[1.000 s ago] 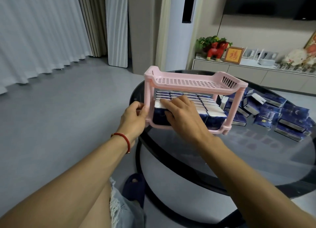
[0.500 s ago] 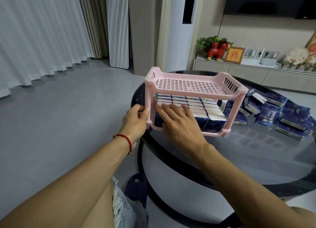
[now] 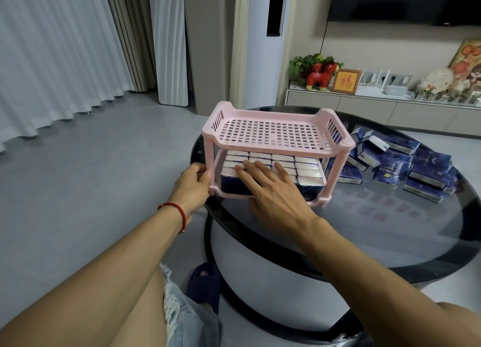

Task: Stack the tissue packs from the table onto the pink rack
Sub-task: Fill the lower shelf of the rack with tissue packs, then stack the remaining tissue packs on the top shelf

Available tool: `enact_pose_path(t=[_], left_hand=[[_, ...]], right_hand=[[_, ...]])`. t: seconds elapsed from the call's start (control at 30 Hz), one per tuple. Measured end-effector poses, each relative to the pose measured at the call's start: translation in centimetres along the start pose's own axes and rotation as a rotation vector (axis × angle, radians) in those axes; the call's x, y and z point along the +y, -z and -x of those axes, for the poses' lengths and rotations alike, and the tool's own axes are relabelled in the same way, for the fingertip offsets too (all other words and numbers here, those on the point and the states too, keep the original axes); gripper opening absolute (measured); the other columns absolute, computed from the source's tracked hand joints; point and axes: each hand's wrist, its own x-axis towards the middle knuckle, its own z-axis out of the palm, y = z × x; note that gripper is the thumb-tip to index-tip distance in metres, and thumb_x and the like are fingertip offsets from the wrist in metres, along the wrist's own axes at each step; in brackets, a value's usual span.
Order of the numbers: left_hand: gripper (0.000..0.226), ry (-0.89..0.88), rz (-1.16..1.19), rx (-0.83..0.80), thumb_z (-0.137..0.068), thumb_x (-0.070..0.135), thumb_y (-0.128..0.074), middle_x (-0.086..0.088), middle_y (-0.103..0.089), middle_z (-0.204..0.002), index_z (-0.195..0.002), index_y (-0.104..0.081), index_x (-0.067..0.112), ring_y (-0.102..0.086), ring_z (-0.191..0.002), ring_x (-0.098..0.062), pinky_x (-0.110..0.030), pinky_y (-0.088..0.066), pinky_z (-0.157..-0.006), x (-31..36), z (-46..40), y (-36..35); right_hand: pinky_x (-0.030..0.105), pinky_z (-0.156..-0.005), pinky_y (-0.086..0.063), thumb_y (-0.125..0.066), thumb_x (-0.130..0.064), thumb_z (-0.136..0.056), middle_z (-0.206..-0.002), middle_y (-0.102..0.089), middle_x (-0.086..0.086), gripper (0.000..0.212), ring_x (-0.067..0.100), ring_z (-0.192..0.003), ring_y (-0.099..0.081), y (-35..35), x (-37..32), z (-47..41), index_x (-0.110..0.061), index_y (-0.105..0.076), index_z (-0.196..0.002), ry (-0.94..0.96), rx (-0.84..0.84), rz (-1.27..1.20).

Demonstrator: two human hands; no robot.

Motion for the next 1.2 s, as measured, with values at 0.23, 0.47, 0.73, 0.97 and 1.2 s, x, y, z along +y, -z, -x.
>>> enact_pose_path(t=[0.23, 0.47, 0.73, 0.97, 1.2], left_hand=[[0.031, -0.047, -0.358, 0.245, -0.092, 0.029, -0.068, -0.002, -0.063, -0.103, -0.115, -0.049, 0.02, -0.064, -0.094, -0.025, -0.042, -0.057, -0.087, 1.7, 2.5, 1.2], [0.015, -0.479, -0.348, 0.069, -0.091, 0.02, -0.07, 0.006, -0.061, -0.077, -0.091, -0.055, 0.023, -0.061, -0.074, -0.008, -0.026, -0.054, -0.066, 4.2, 8.6, -4.1], [0.019, -0.715, -0.332, -0.396, -0.091, 0.014, -0.066, 0.008, -0.063, -0.089, -0.106, -0.061, 0.025, -0.06, -0.078, -0.007, -0.012, -0.047, -0.07, 6.3, 10.6, -15.4], [0.039, -0.82, -0.56, -0.633, -0.093, 0.012, -0.058, -0.005, -0.056, -0.13, -0.132, -0.056, 0.018, -0.051, -0.122, -0.022, -0.032, -0.04, -0.104, 7.2, 9.3, -25.5], [0.037, -0.824, -0.62, -0.617, -0.096, 0.015, -0.056, -0.003, -0.056, -0.131, -0.132, -0.054, 0.019, -0.049, -0.123, -0.022, -0.035, -0.043, -0.103, 7.2, 6.8, -29.3]], right_hand=[[0.049, -0.12, -0.03, -0.053, -0.023, -0.093, -0.159, -0.04, 0.007, 0.057, 0.027, -0.144, -0.037, 2.1, 1.2, 2.1, -0.02, -0.04, -0.148, 0.089, 0.083, -0.034], [0.037, -0.085, -0.052, -0.053, -0.022, -0.095, -0.112, -0.068, 0.002, 0.023, 0.021, -0.099, -0.062, 5.1, 4.7, 6.4, -0.017, -0.068, -0.113, 0.116, 0.244, -0.081], [0.04, -0.059, -0.054, -0.047, -0.033, -0.083, -0.072, -0.064, -0.006, 0.026, 0.013, -0.063, -0.058, 5.8, 15.1, 12.9, -0.019, -0.068, -0.077, -0.438, 0.295, -0.298], [0.046, -0.093, -0.047, -0.061, -0.022, -0.091, -0.13, -0.056, 0.012, 0.038, 0.033, -0.116, -0.052, 1.0, 24.7, 16.7, -0.013, -0.056, -0.128, -1.005, 0.145, -0.031], [0.046, -0.089, -0.047, -0.064, -0.007, -0.09, -0.131, -0.058, 0.012, 0.045, 0.035, -0.116, -0.051, -1.6, 26.1, 17.5, -0.011, -0.056, -0.134, -0.882, 0.172, -0.008]])
